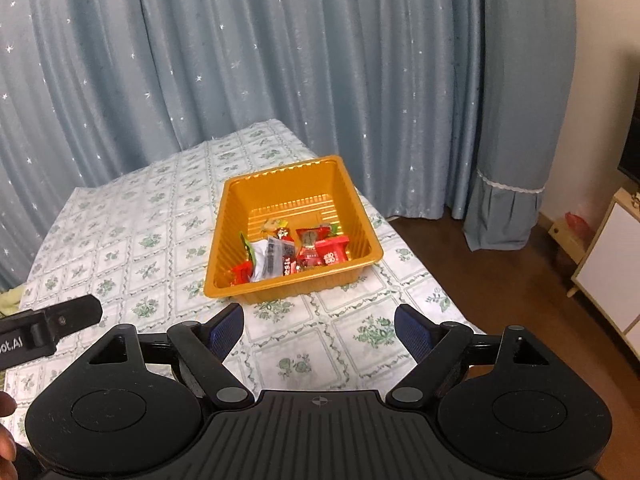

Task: Organize snacks

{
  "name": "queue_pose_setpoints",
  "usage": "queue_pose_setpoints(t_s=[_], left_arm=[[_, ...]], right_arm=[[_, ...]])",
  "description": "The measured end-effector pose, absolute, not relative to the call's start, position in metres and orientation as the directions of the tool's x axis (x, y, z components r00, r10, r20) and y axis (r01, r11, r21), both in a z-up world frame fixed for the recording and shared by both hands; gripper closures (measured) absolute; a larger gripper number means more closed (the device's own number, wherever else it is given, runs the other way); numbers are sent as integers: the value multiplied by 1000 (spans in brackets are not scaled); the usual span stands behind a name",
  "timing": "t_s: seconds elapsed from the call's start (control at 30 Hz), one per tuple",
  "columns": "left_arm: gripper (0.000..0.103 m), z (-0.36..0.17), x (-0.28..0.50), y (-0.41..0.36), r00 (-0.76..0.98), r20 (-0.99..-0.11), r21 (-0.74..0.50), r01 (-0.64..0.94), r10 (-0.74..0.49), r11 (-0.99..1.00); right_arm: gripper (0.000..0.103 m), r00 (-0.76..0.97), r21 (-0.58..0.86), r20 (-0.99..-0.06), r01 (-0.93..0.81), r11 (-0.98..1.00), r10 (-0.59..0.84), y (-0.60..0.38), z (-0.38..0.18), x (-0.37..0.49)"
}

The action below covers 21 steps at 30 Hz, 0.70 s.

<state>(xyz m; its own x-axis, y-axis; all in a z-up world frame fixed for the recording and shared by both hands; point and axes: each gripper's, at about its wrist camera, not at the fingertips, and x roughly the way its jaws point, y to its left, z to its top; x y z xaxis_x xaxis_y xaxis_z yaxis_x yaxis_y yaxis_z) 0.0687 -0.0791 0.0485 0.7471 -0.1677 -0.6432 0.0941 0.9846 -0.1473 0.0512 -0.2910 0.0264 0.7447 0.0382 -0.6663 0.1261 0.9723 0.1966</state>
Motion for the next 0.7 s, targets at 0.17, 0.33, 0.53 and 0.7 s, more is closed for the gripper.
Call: queue_pose_setpoints(t_s=[0.17,0.33,0.53,0.7], left_arm=[[0,51,53,-79,743,-650,-137,93,-160,986],[0,55,40,-87,734,-657,-128,115,-171,985],[0,57,23,-94,735,-658,-114,116,-162,987],[0,58,16,-96,739,-658,-98,111,-148,989]], right_arm=[[21,745,196,-666,116,974,46,-286,32,36],[21,747,194,-663,107,975,49,-284,35,24],[21,753,191,-655,92,977,57,-280,39,10],[21,761,180,-646,75,981,60,-276,42,-2]])
